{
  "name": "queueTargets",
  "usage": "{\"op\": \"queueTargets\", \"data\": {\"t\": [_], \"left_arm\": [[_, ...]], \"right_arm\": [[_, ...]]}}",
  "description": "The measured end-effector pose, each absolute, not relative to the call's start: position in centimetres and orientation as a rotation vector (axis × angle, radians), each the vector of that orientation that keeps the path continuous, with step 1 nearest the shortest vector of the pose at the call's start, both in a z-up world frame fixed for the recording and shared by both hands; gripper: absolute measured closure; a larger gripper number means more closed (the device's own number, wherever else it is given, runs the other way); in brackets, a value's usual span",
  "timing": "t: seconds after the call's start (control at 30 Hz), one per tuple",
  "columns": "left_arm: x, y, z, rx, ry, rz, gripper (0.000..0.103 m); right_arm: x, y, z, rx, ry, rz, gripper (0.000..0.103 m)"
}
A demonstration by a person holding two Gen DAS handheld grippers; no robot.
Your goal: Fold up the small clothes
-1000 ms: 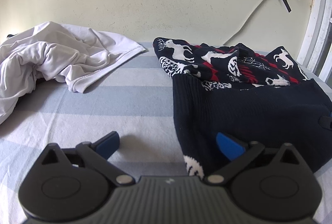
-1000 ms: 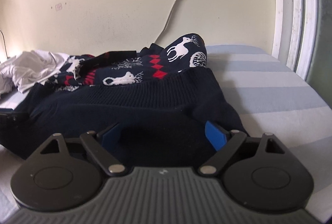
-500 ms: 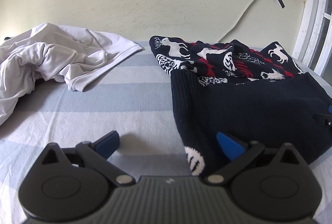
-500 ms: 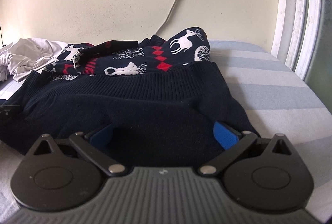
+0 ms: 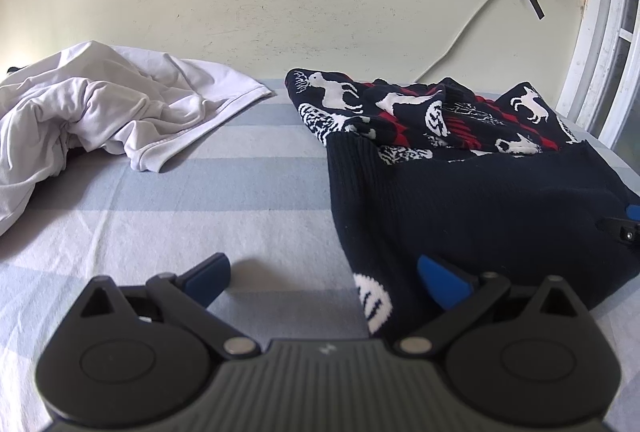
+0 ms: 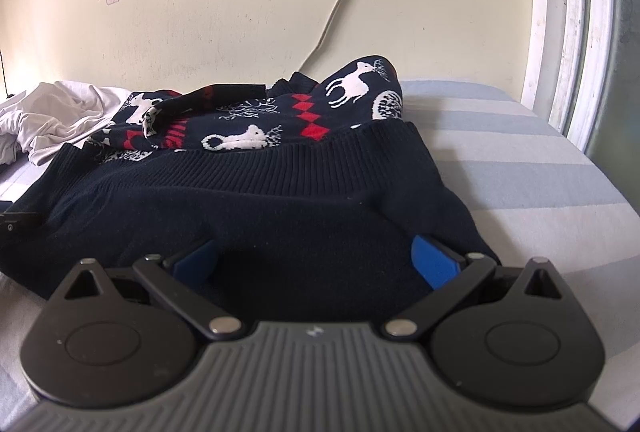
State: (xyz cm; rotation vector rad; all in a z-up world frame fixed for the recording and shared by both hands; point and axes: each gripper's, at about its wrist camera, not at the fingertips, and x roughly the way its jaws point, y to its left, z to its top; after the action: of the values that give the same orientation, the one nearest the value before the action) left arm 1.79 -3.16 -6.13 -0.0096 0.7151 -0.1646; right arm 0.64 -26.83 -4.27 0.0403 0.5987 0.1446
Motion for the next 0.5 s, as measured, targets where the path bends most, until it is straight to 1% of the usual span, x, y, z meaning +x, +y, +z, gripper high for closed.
{"op": "queueTargets", "data": {"t": [0.5], "left_arm": [[1.83, -3.17, -6.14, -0.001, 0.724, -0.177, 0.000]], "right_arm": [[0.80, -26.26, -4.39, 0.029, 0.615, 0.099, 0.000]]}}
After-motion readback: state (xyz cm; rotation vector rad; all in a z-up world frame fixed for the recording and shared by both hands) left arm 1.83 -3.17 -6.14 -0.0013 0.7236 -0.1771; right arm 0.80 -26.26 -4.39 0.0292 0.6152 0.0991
